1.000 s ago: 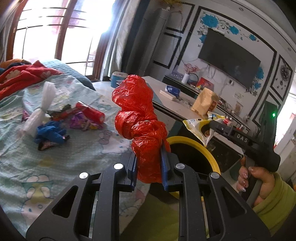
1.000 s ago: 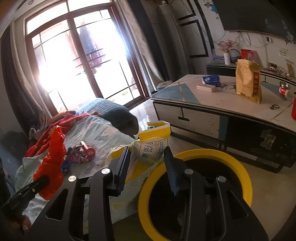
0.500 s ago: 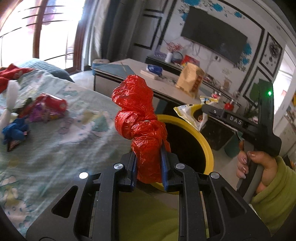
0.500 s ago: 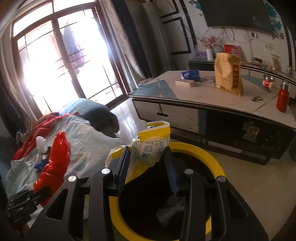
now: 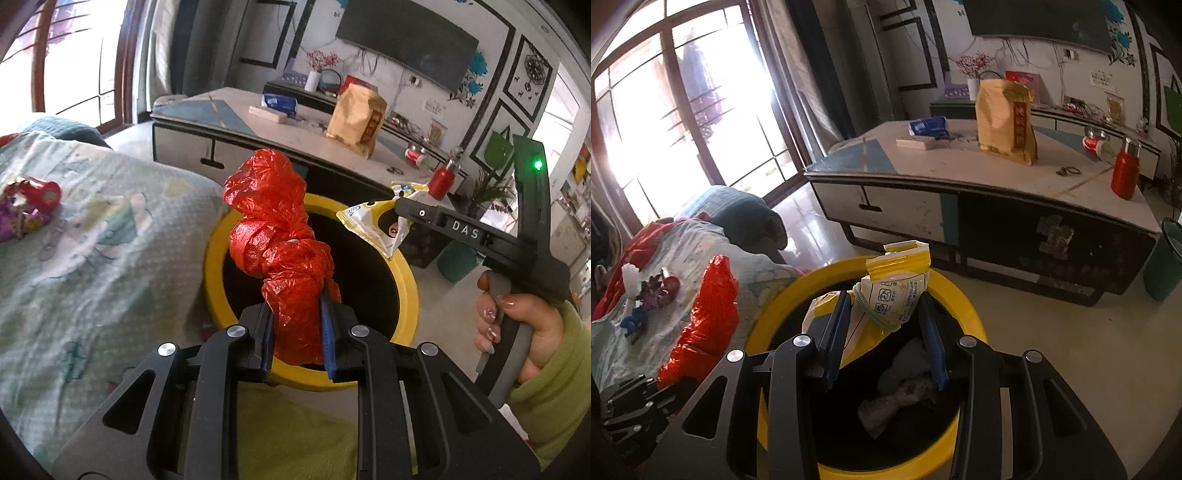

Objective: Collect trash
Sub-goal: 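Open the left tool to drop the red bag into the bin while the right tool drops the wrapper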

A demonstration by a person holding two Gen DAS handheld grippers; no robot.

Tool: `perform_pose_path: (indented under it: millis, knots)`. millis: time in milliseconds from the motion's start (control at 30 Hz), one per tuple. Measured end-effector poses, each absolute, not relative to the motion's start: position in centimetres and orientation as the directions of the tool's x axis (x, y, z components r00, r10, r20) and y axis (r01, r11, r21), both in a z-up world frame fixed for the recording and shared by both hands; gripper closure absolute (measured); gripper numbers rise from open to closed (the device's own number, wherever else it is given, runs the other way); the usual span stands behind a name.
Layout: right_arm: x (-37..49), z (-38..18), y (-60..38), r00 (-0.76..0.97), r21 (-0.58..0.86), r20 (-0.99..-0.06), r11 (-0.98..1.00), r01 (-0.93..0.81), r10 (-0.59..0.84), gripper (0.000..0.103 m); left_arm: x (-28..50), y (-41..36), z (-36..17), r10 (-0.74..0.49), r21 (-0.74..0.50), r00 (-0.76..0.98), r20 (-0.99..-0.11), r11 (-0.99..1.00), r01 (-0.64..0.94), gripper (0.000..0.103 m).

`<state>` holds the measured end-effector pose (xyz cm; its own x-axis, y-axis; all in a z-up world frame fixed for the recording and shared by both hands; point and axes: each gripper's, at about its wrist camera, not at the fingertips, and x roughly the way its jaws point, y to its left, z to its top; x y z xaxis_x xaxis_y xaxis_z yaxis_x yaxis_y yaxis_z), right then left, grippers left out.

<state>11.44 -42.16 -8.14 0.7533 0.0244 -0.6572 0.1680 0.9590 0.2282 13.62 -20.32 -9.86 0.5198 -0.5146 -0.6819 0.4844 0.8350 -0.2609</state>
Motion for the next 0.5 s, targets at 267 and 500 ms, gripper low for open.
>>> perform_pose_path:
  millis: [267, 500]
  knots:
    - [11.8, -9.1, -42.8, 0.728, 0.273, -0.683, 0.947, 0.167, 0.069, 0.064, 14.6, -21.6, -11.2, -0.514, -0.258, 0.481, -0.710, 0.826, 0.502, 0.088]
    - [11.7, -8.2, -43.1, 0.753, 0.289, -0.654, 0.944, 0.159, 0.073, 0.049, 15.1, -21.8, -10.9, -0.535, -0.286, 0.483, -0.693, 0.820, 0.496, 0.055]
